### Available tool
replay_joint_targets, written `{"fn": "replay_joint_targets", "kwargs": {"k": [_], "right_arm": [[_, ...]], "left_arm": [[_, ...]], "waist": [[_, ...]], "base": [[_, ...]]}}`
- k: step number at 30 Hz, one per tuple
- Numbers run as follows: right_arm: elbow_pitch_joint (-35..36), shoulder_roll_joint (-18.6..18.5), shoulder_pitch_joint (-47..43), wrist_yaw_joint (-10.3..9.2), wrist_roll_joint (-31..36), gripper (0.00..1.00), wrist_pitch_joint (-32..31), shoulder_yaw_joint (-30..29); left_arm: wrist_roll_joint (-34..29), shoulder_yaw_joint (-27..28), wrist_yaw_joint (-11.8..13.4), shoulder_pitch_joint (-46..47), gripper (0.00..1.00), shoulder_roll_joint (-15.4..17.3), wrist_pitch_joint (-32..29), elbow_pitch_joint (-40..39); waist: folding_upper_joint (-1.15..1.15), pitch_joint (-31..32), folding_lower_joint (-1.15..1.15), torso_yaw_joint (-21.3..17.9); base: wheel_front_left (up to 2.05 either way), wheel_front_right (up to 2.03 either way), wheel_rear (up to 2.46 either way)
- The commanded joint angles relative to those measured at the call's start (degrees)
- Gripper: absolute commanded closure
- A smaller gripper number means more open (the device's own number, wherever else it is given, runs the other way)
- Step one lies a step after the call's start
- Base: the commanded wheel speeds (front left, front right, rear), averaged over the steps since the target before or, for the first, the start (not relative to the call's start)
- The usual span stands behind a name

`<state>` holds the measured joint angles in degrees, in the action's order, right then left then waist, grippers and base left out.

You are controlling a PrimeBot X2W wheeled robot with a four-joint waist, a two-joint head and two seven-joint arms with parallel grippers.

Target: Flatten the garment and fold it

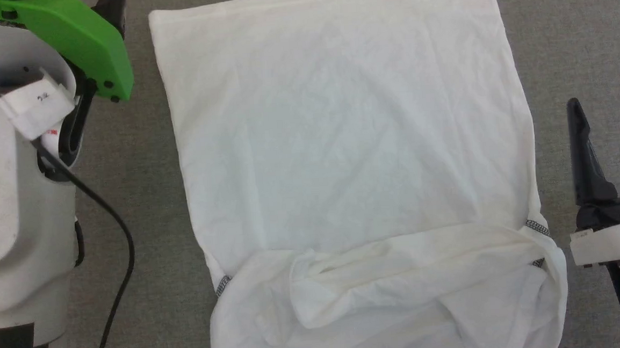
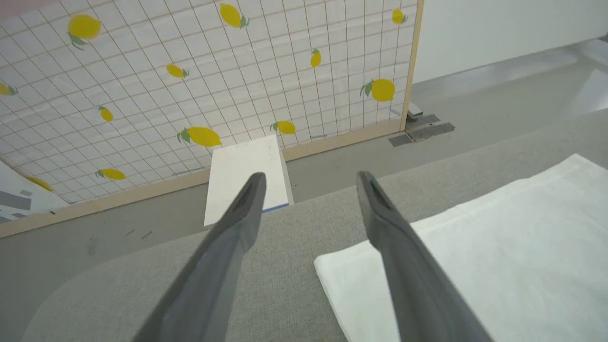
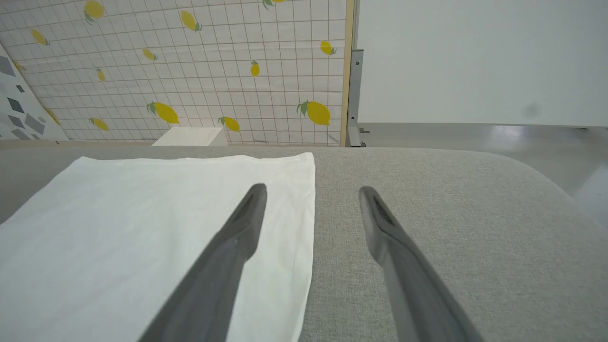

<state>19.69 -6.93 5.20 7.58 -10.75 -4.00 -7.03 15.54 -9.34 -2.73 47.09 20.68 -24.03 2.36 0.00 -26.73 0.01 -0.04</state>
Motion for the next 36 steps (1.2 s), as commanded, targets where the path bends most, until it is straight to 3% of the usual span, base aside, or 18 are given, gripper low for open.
{"fn": "replay_joint_targets", "kwargs": {"k": [1, 8, 17, 18, 19, 24, 29, 32, 36], "right_arm": [[-0.6, -0.3, 1.3, -0.09, -0.4, 0.0, 0.5, 0.5], [-3.4, -0.4, 3.1, -0.09, -1.7, 0.0, 2.2, 1.4], [-5.0, -0.8, 4.3, -0.09, -2.7, 0.0, 3.2, 1.4], [-5.1, -0.9, 4.5, -0.09, -2.8, 0.0, 3.2, 1.4], [-5.2, -1.0, 4.6, -0.09, -2.8, 0.0, 3.2, 1.3], [-4.1, -2.3, 5.7, -0.09, -4.4, 0.0, 2.5, 0.6], [-0.3, -9.5, 11.8, -0.09, -6.8, 0.0, -1.6, -0.6], [1.4, -14.2, 18.8, -0.09, -9.0, 0.0, -7.5, -0.9], [-0.6, -17.3, 29.5, -0.09, -13.4, 0.0, -19.2, 0.6]], "left_arm": [[-0.4, -0.1, 0.0, 1.4, 0.0, 0.5, -1.0, 1.1], [0.0, 0.8, 1.6, 2.3, 0.0, 2.4, -7.1, 6.7], [0.4, 2.3, 3.8, 1.2, 0.0, 4.3, -11.2, 7.7], [0.3, 2.3, 3.9, 1.0, 0.86, 4.6, -11.5, 7.7], [0.7, 2.3, 3.8, 0.7, 1.0, 4.5, -12.0, 7.8], [2.3, 2.1, 3.3, -0.4, 1.0, 3.5, -11.2, 7.1], [2.5, 1.5, 3.1, -0.6, 1.0, 2.5, -8.2, 7.2], [2.7, 0.6, 2.8, -0.6, 1.0, 1.4, -7.1, 7.5], [3.2, 0.1, 3.0, -0.4, 1.0, 0.0, -5.6, 7.6]], "waist": [[0.0, -5.8, -0.01, -2.6], [0.0, -10.1, -0.01, -6.0], [0.0, -12.7, -0.01, -8.0], [0.0, -12.9, -0.01, -8.1], [0.0, -13.0, -0.01, -8.1], [0.0, -12.7, -0.01, -7.2], [0.0, -11.0, -0.01, -5.6], [0.0, -10.2, -0.01, -4.4], [0.0, -10.0, -0.01, -2.8]], "base": [[0.0, 0.0, 0.0], [0.0, 0.0, 0.0], [0.0, 0.0, 0.0], [0.0, 0.0, 0.0], [0.0, 0.0, 0.0], [0.0, 0.0, 0.0], [0.0, 0.0, 0.0], [0.0, 0.0, 0.0], [0.0, 0.0, 0.0]]}}
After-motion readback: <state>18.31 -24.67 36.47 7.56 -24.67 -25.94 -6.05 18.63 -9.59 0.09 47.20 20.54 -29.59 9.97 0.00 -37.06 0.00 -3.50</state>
